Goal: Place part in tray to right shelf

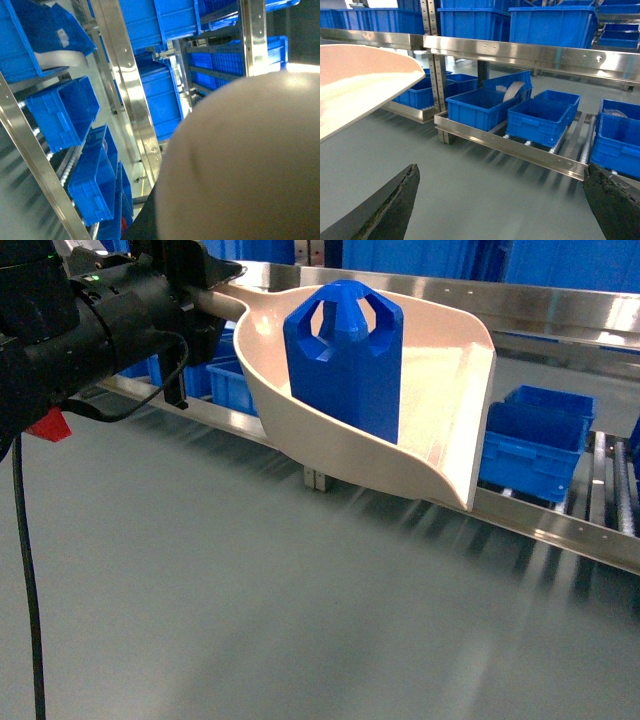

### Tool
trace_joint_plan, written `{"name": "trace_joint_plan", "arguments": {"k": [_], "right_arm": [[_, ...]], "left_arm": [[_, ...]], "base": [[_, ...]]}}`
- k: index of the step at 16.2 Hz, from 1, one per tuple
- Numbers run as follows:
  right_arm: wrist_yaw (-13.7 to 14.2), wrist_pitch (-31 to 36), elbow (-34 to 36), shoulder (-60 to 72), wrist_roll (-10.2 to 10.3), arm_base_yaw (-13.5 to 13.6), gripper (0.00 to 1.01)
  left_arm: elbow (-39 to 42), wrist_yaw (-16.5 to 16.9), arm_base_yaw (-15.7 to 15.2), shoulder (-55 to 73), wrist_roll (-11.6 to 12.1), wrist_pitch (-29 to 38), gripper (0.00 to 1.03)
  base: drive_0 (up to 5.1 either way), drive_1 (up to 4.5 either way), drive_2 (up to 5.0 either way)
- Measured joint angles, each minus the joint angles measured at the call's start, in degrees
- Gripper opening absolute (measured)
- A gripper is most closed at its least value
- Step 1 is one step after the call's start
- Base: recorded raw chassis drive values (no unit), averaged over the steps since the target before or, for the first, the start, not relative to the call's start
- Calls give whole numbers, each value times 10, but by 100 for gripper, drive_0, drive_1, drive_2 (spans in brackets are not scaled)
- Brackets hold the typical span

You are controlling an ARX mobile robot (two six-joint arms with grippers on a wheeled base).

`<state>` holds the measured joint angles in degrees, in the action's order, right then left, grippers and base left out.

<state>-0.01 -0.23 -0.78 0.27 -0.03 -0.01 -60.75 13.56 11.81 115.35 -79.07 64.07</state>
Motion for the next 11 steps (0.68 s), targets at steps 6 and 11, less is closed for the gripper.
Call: {"name": "trace_joint_plan", "arguments": {"k": [6, 11], "right_arm": [[0, 0, 0, 0, 0, 0, 98], [0, 0, 0, 0, 0, 0, 98]], "left_arm": [[0, 0, 0, 0, 0, 0, 13], [0, 0, 0, 0, 0, -1, 12]], "base": [[-162, -162, -162], [-163, -163, -163]]}}
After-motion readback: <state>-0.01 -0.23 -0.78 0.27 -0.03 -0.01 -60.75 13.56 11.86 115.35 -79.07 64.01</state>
